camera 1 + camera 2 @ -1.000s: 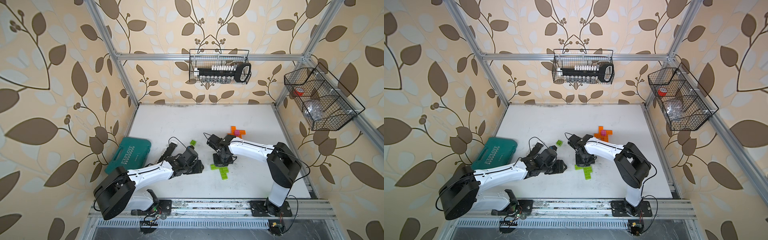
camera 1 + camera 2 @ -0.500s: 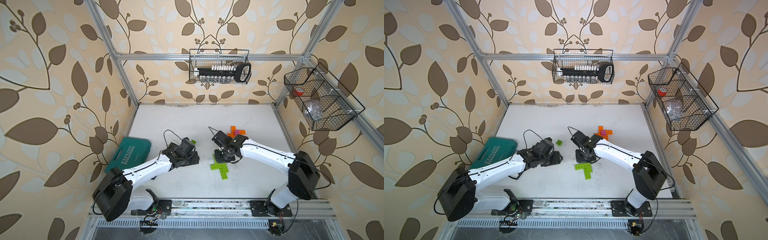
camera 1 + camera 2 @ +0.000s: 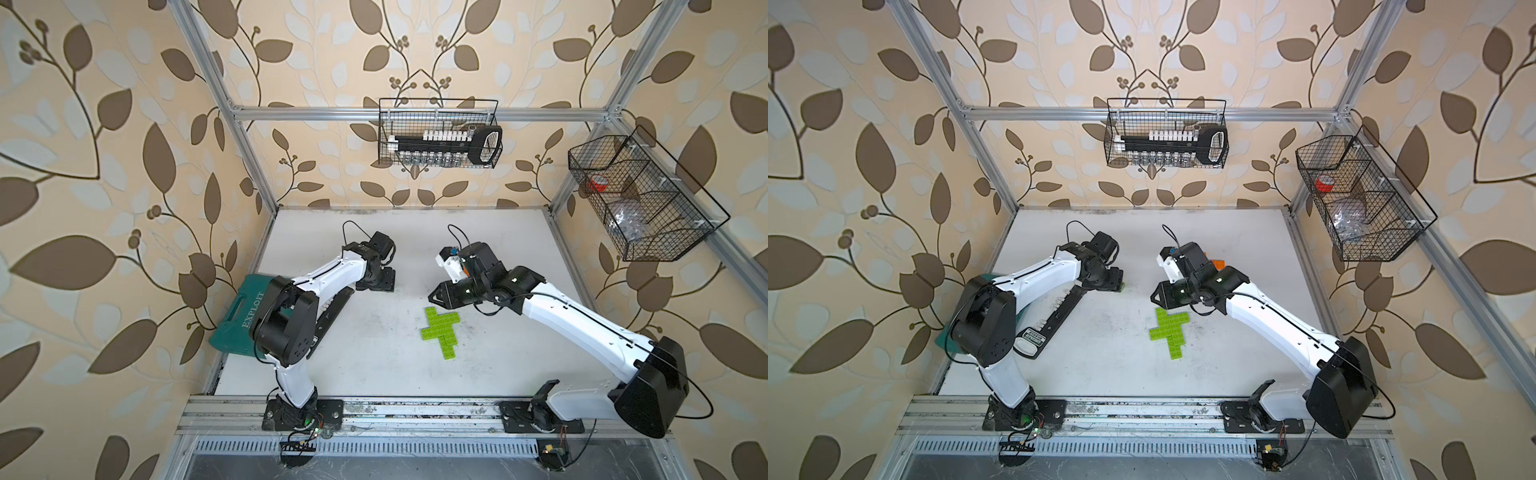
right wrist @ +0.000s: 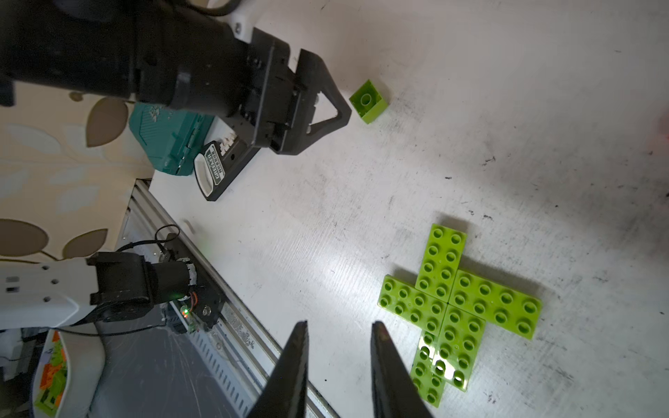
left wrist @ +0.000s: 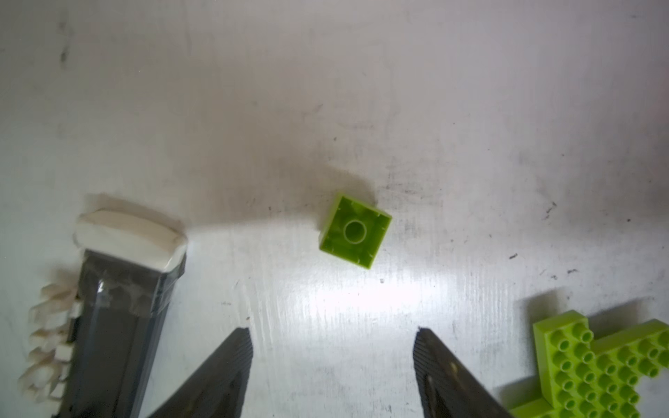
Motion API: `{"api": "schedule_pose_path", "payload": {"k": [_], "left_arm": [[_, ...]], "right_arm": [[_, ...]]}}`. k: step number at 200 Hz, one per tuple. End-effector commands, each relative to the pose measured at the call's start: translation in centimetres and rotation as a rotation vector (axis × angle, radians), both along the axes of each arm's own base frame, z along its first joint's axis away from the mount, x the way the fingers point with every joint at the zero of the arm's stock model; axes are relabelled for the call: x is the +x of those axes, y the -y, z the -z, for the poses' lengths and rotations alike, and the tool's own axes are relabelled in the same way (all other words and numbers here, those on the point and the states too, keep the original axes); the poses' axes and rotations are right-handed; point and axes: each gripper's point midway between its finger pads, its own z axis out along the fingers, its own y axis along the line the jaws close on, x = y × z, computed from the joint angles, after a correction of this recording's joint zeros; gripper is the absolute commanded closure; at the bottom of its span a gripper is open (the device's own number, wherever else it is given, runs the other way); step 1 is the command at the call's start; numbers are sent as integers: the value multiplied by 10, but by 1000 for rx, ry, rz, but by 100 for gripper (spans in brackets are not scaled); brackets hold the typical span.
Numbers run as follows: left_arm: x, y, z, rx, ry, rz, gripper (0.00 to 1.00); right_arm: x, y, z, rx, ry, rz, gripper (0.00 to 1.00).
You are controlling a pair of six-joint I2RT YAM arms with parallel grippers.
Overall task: Assemble a small pinwheel with lego
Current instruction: Pick up the lego brick from the center of the board.
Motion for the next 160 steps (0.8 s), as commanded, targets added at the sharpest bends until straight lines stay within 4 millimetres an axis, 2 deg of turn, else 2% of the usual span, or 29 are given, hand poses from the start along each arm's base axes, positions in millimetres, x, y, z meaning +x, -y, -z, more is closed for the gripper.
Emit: {"api": "schedule_pose_path", "payload": {"k": [1,50,110,160], "left_arm": [[5,8,-3,31,-22,159,29],[16,16,17,65,-73,226,35],[26,14,33,111,-98,235,40],[31,16,38,122,-101,243,51]], "right_arm": [[-10,5,-10,84,2,-47,74],[-10,28,-15,117,9,8,75],[-11,31,-15,120,4,18,76],[-12,31,-13,119,-3,25,77]]}}
